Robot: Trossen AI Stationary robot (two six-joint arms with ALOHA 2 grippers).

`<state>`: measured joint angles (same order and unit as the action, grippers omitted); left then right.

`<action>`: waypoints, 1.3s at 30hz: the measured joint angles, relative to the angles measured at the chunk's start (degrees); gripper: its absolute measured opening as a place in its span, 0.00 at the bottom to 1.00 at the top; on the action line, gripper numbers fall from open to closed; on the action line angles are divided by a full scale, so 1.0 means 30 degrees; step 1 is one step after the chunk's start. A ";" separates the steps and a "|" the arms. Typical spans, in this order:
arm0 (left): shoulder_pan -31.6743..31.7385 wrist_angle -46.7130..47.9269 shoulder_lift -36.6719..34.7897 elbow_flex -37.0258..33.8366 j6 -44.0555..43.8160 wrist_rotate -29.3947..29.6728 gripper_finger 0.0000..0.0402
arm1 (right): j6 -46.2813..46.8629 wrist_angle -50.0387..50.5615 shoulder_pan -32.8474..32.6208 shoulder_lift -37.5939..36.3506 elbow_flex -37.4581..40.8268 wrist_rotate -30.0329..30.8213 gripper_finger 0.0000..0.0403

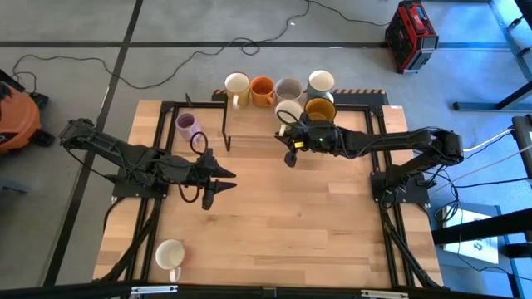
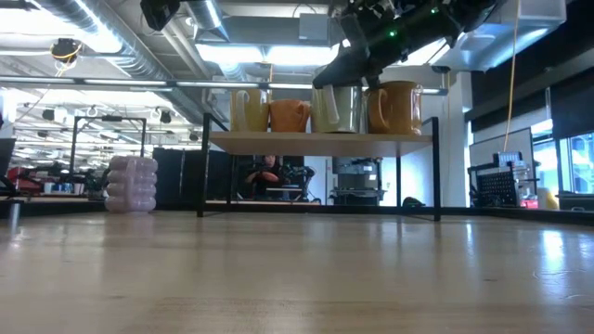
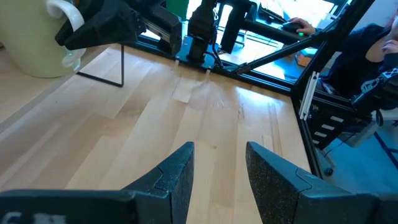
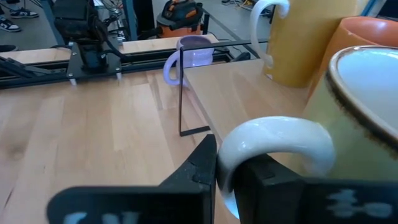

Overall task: Place coffee mugs
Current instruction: Put the light green mug on the shelf, then put the purple mug on the shelf

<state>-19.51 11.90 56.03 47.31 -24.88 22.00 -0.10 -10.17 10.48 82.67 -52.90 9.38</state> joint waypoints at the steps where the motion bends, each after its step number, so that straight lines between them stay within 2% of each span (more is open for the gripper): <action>1: -0.0003 0.0000 0.0000 0.0005 0.0000 -0.0007 0.35 | 0.0000 0.0000 0.0000 0.0000 0.0000 0.0019 0.06; 8: 0.0000 0.0000 0.0000 -0.0001 0.0000 -0.0002 0.35 | 0.0360 0.0066 0.0007 0.0000 0.0000 0.0205 0.09; 16: -0.0005 0.0000 0.0000 0.0001 0.0000 -0.0001 0.35 | 0.0382 0.0357 0.0015 0.0000 -0.0006 0.0327 0.32; 20: -0.0001 0.0000 0.0000 -0.0001 0.0000 0.0000 0.35 | 0.0339 0.0785 0.0015 -0.0007 -0.0044 0.0160 0.38; 32: 0.0000 0.0014 0.0003 -0.0001 -0.0007 -0.0007 0.35 | 0.1225 0.3331 0.0000 -0.1313 0.0000 0.0167 0.40; 39: -0.0002 -0.0004 0.0000 0.0000 -0.0007 0.0000 0.35 | 0.1734 0.3958 0.0000 -0.1988 0.0022 -0.0988 0.40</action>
<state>-19.51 11.89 56.03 47.31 -24.91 22.00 5.10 1.70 10.48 76.71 -52.84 6.41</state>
